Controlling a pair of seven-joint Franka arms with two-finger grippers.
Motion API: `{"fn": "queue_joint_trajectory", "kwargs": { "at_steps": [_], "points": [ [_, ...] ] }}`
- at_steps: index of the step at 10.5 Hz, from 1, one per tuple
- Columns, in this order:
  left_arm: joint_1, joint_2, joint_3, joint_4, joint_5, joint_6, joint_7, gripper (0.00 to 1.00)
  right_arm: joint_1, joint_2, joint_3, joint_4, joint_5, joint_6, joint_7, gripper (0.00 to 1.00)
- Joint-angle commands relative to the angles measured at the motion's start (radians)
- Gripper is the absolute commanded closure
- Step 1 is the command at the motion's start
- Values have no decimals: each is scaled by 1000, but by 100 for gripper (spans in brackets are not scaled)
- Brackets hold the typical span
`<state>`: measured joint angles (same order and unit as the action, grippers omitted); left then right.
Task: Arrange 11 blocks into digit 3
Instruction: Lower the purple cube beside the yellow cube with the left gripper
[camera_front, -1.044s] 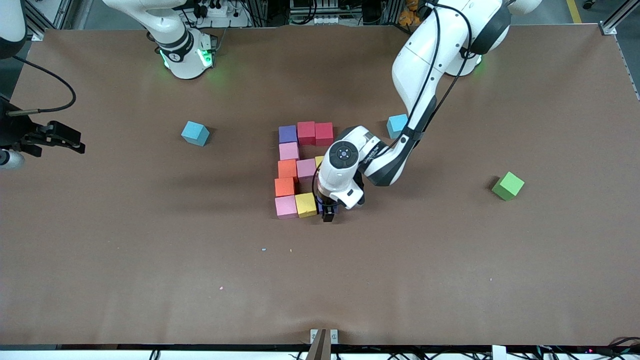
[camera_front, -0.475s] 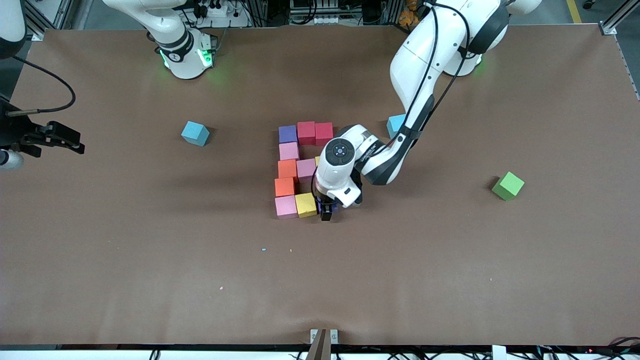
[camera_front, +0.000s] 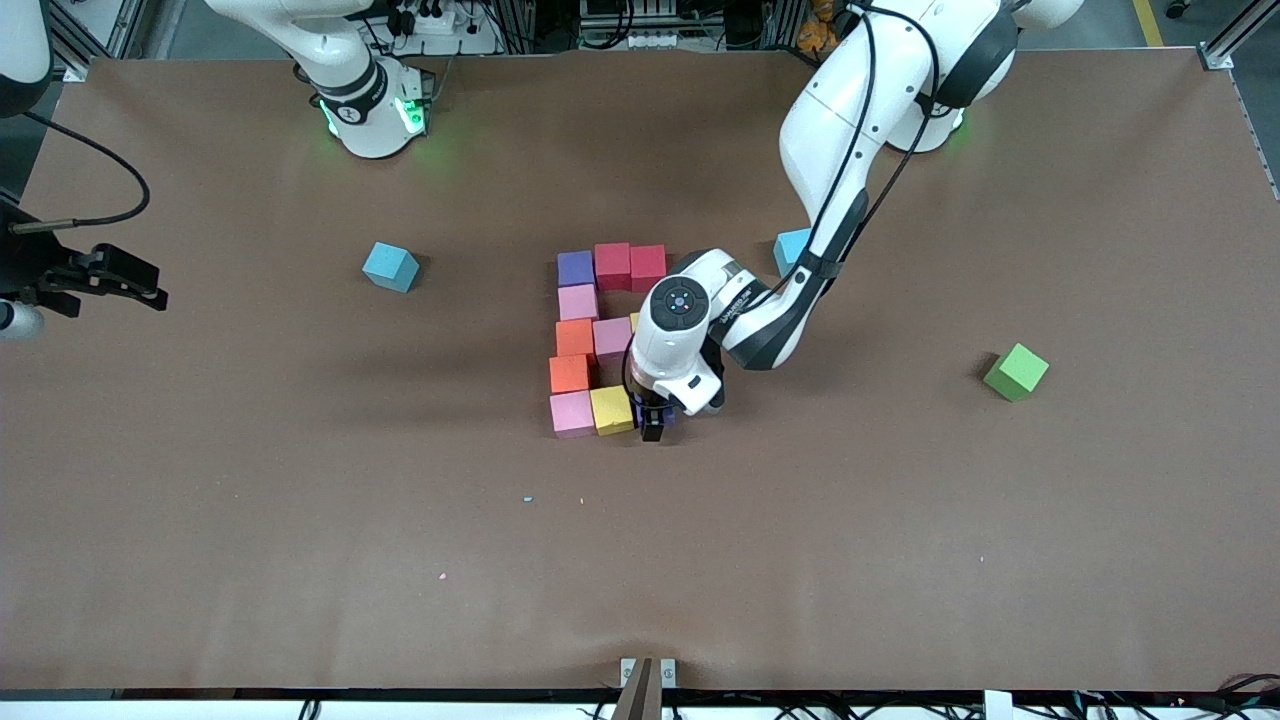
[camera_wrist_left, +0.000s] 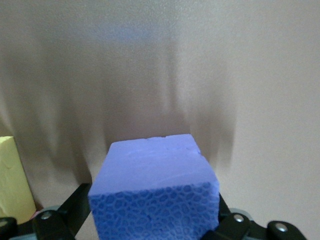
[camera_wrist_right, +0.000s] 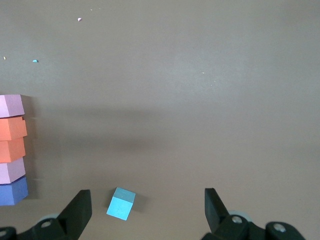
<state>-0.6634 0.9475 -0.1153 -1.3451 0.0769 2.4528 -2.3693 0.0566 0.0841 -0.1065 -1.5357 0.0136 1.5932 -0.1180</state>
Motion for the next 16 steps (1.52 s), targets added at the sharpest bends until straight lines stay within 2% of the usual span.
{"fn": "queue_joint_trajectory", "kwargs": {
  "at_steps": [1,4,16],
  "points": [
    [-24,16,23,24,23,6,-2,0,12,14,1,-14,8,-9,-9,0],
    [-25,17,23,24,23,6,-2,0,41,0,1,-79,9,-59,-11,0],
    [-21,-27,14,21,11,-38,-5,0,78,-3,5,-63,25,-30,-11,0]
  ]
}}
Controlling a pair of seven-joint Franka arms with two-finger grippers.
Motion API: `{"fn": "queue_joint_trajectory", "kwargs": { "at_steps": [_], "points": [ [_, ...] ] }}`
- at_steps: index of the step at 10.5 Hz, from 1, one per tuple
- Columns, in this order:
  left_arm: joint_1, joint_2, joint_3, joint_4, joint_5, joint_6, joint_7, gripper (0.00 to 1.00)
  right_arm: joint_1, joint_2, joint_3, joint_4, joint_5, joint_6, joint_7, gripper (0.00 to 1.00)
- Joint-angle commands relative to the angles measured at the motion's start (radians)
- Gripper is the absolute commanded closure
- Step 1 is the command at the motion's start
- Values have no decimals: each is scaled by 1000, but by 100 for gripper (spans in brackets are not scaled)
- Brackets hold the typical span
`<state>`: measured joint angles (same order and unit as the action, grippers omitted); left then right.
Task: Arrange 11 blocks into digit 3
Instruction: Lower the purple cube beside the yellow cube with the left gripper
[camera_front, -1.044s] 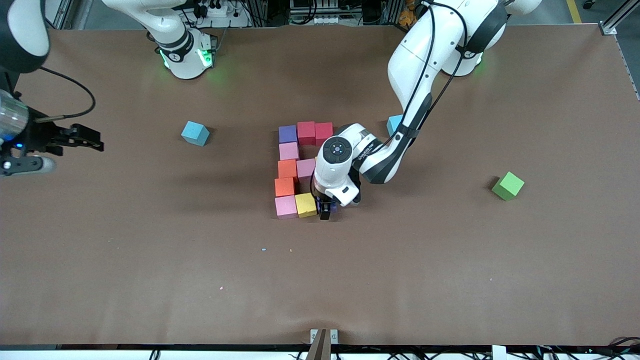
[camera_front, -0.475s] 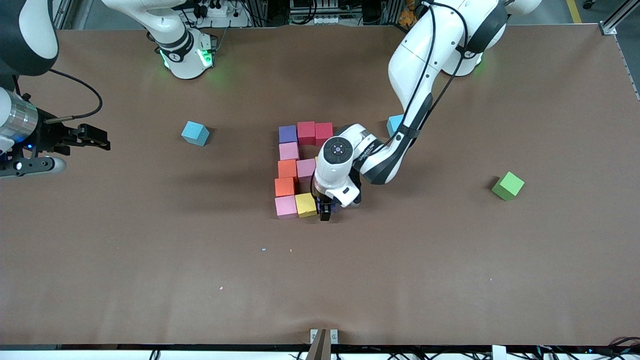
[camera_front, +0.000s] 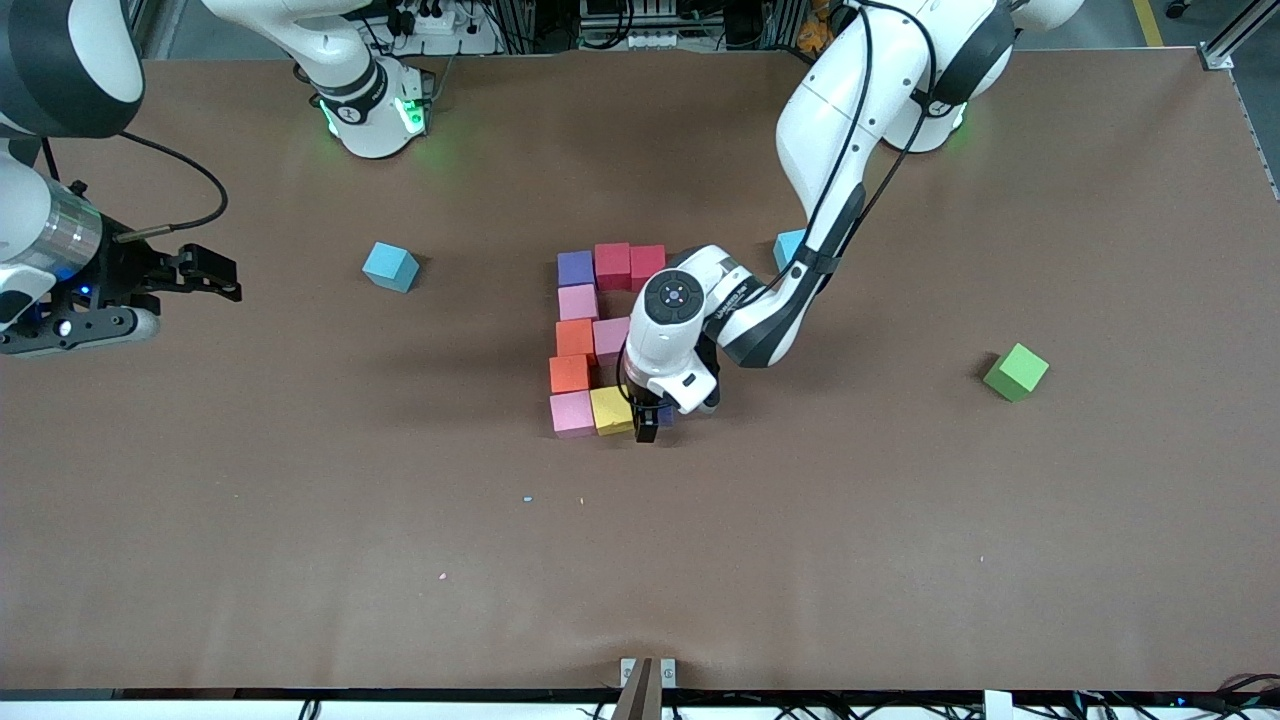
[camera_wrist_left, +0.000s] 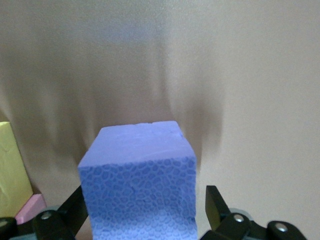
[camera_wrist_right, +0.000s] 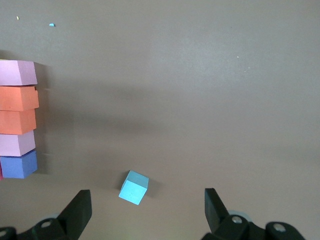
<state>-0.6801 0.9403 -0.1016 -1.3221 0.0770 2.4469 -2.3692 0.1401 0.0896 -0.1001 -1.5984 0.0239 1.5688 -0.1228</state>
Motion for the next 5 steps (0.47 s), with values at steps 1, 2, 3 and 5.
{"fn": "queue_joint_trajectory", "kwargs": {
  "at_steps": [1,2,3,5],
  "points": [
    [-4,-35,-1,-5,9,-37,-5,0,-4,-10,0,0,14,-6,-6,0],
    [1,-46,-4,-5,9,-55,-5,0,-1,-5,0,2,14,5,-6,0],
    [1,-52,-6,-5,0,-60,-5,0,9,-1,0,2,17,29,-6,0],
    [-1,-66,-7,-5,-14,-62,-5,0,21,-1,0,2,17,43,-8,0]
  ]
}}
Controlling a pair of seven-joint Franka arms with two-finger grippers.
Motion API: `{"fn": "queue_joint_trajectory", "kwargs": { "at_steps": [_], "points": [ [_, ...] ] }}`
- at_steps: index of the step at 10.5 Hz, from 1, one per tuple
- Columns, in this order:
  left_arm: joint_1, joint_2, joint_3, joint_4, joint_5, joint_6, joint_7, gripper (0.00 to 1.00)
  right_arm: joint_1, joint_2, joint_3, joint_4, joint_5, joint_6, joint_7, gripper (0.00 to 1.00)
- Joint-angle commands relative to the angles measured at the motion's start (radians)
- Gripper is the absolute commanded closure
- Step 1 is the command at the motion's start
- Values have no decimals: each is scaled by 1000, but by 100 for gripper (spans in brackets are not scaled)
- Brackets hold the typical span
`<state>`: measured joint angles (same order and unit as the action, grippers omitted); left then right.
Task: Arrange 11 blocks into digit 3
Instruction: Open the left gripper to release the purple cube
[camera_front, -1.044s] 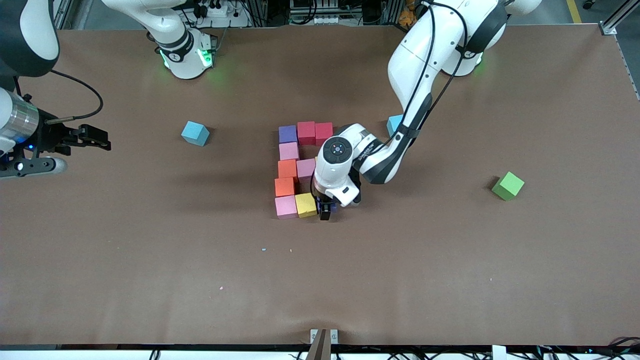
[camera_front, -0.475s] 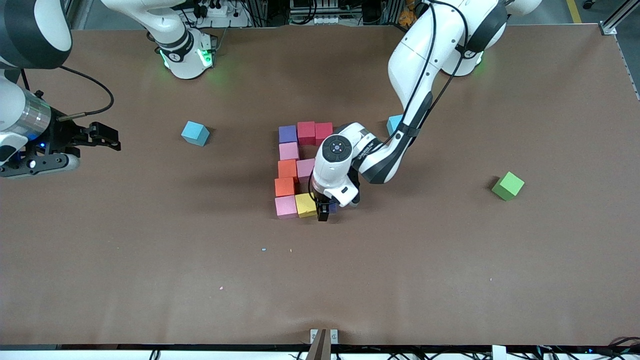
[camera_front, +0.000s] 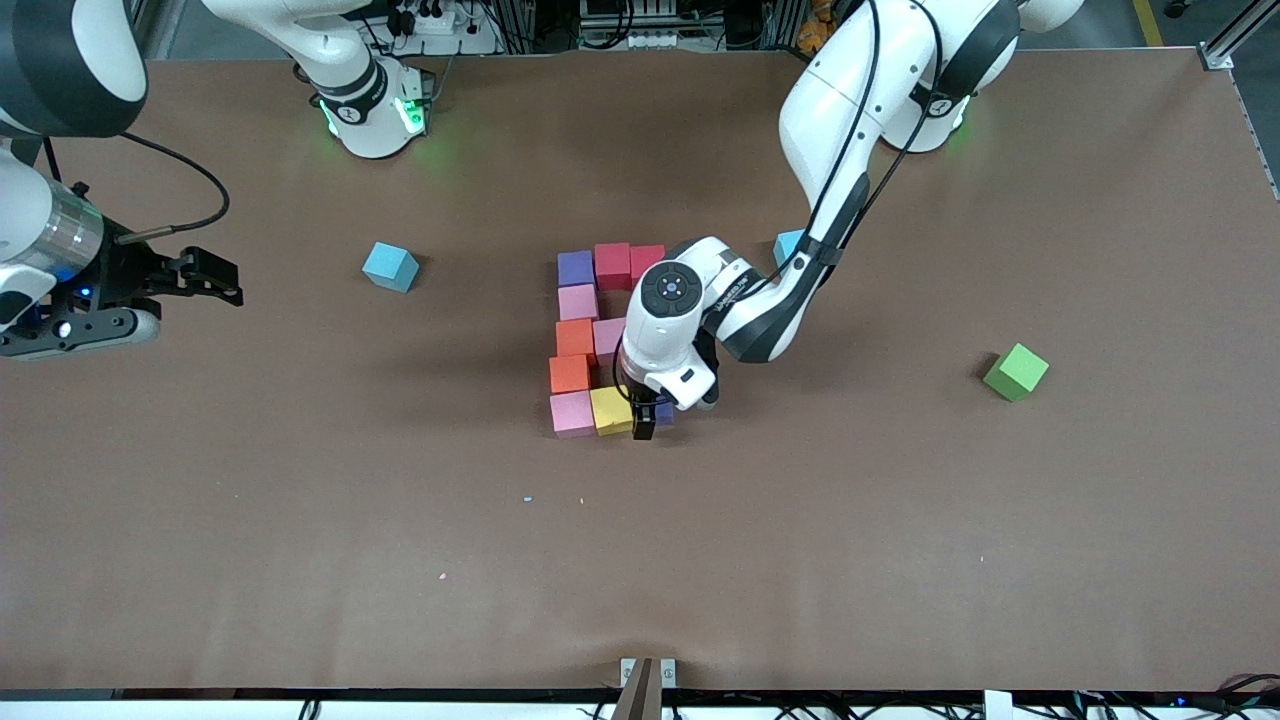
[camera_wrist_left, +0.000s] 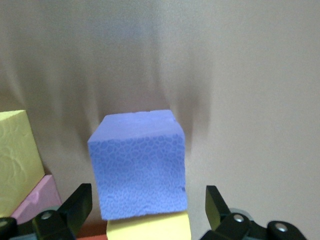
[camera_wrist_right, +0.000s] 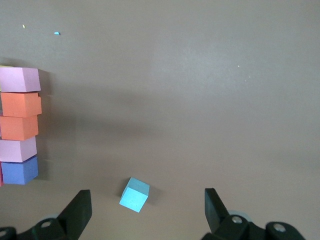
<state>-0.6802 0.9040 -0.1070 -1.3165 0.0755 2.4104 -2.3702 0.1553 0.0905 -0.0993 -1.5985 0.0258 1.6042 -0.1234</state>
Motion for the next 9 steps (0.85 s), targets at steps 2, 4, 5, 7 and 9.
{"fn": "queue_joint_trajectory", "kwargs": {
  "at_steps": [2,4,5,7,9],
  "points": [
    [7,-56,-19,-10,-14,-62,-4,0,9,-5,1,2,16,8,-8,0],
    [10,-123,-17,-10,-52,-141,-3,0,26,0,1,2,17,26,-8,0],
    [34,-155,-17,-12,-49,-189,2,0,44,0,0,2,20,40,-5,0],
    [65,-207,-17,-41,-53,-262,162,0,49,0,0,34,23,43,-5,0],
    [86,-249,-7,-90,-39,-280,311,0,44,0,-2,42,22,92,-7,0]
  ]
}}
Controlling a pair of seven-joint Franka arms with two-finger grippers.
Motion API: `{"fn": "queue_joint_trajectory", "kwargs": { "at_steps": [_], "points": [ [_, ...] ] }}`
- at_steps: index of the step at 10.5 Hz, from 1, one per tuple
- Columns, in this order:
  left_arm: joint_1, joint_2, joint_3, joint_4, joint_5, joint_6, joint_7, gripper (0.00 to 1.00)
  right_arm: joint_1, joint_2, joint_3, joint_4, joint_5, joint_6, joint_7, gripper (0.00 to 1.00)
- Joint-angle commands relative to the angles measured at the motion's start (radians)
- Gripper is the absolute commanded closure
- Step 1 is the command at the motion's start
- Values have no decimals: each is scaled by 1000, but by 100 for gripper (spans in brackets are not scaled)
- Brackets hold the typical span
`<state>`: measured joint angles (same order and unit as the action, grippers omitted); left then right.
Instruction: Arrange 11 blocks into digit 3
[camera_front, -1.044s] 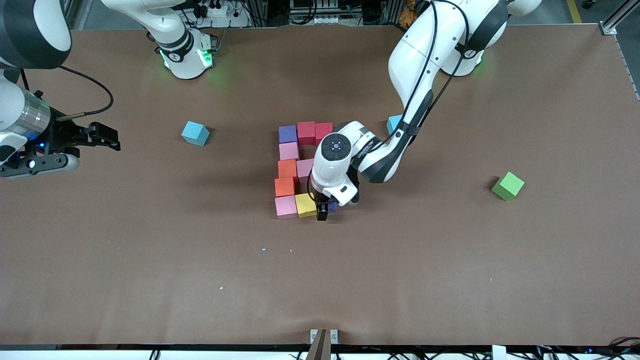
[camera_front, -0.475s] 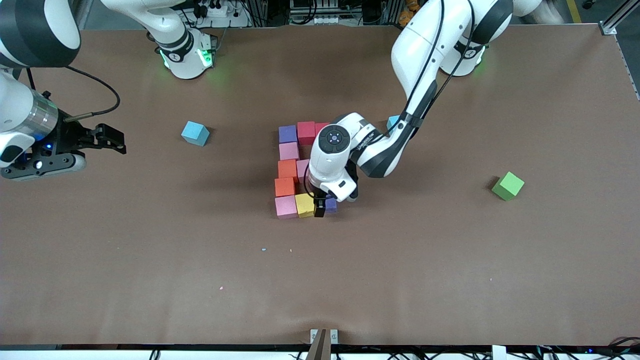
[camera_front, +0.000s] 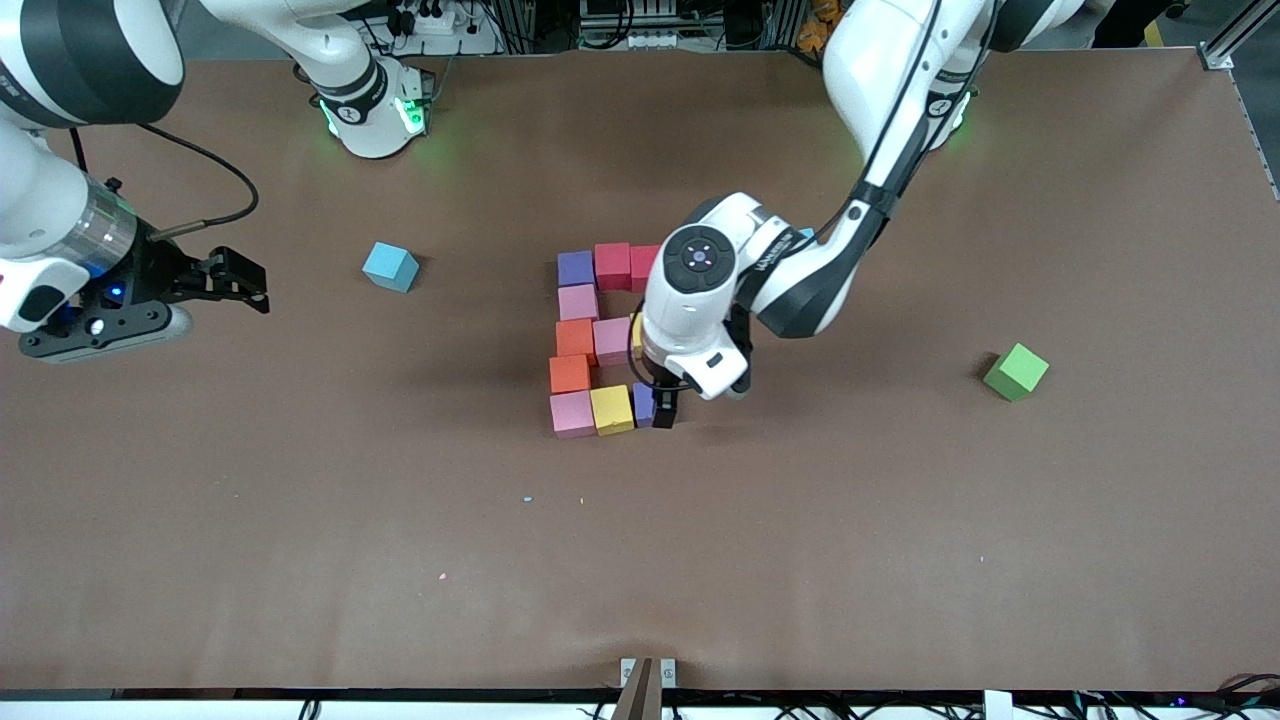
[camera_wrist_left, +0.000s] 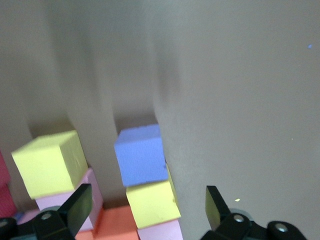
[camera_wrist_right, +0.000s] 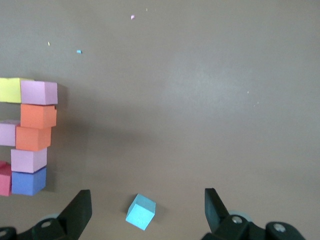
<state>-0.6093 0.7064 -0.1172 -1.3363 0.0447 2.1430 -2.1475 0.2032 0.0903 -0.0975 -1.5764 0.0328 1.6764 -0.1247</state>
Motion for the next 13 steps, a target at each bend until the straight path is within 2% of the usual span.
{"fn": "queue_joint_trajectory", "kwargs": {
  "at_steps": [1,3,5,9,13],
  "points": [
    [32,-80,5,-98,18,-41,162,0,-7,0,-4,22,16,28,-6,0],
    [104,-149,4,-142,37,-75,349,0,13,-1,-2,44,-7,58,0,0],
    [178,-172,5,-139,41,-130,585,0,22,-1,-1,47,-4,51,5,0],
    [308,-235,5,-138,161,-199,1084,0,19,-6,-2,46,-7,8,7,0],
    [446,-326,2,-133,161,-251,1510,0,2,9,-7,38,-11,-32,82,0]
  ]
}}
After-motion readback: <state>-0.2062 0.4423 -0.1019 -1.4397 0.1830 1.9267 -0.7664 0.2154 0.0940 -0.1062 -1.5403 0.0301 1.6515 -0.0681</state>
